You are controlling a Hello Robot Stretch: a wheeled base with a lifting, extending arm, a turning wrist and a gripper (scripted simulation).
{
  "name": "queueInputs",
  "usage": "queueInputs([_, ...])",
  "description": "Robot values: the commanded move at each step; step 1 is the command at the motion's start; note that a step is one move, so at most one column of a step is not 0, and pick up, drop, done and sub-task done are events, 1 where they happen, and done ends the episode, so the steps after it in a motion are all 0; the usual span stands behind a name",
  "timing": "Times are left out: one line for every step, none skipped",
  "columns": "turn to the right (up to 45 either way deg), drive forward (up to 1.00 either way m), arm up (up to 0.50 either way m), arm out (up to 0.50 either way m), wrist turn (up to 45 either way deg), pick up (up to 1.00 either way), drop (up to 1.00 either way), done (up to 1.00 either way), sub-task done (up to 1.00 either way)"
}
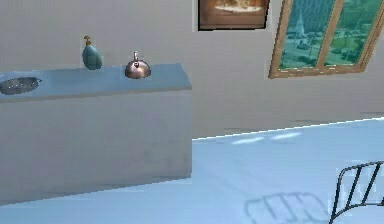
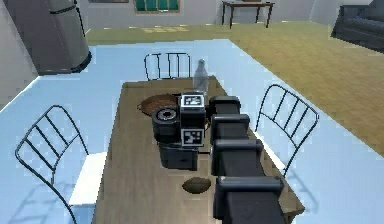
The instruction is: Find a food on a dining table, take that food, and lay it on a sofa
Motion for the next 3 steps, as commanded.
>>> queueInputs([0.0,0.0,-0.3,0.0,0.0,0.0,0.0,0.0,0.0])
queueInputs([0.0,0.0,0.0,0.0,0.0,1.0,0.0,0.0,0.0])
queueInputs([0.0,0.0,0.1,0.0,0.0,0.0,0.0,0.0,0.0])
